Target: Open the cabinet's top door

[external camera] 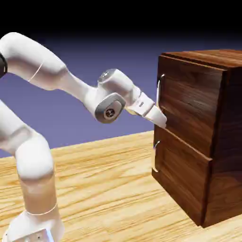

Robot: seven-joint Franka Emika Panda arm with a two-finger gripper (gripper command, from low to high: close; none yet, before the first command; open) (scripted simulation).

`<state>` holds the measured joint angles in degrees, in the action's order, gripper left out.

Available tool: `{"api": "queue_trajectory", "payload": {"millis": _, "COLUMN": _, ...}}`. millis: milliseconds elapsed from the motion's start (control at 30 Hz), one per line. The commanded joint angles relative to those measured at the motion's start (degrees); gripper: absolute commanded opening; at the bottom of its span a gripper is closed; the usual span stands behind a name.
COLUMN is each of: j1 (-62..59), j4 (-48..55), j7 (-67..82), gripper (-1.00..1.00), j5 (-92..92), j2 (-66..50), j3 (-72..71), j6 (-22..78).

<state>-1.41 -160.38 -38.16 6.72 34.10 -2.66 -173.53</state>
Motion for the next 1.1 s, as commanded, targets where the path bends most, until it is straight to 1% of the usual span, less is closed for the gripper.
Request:
{"api": "queue_trajectory", "payload": {"millis": 0, "j1": -0.78, "j4": 0.23, "j7": 1.60, "gripper": 0.00, "j5": 2.50, "j2": 0.53, "j3": -0.99, "j6": 0.18}}
{"api": "queue_trajectory", "payload": {"millis": 1067, "j1": -25.62, "j4": 7.57, "j7": 52.61, "gripper": 0.00, "j5": 82.25, "j2": 17.60, "j3": -32.53, "j6": 5.78}}
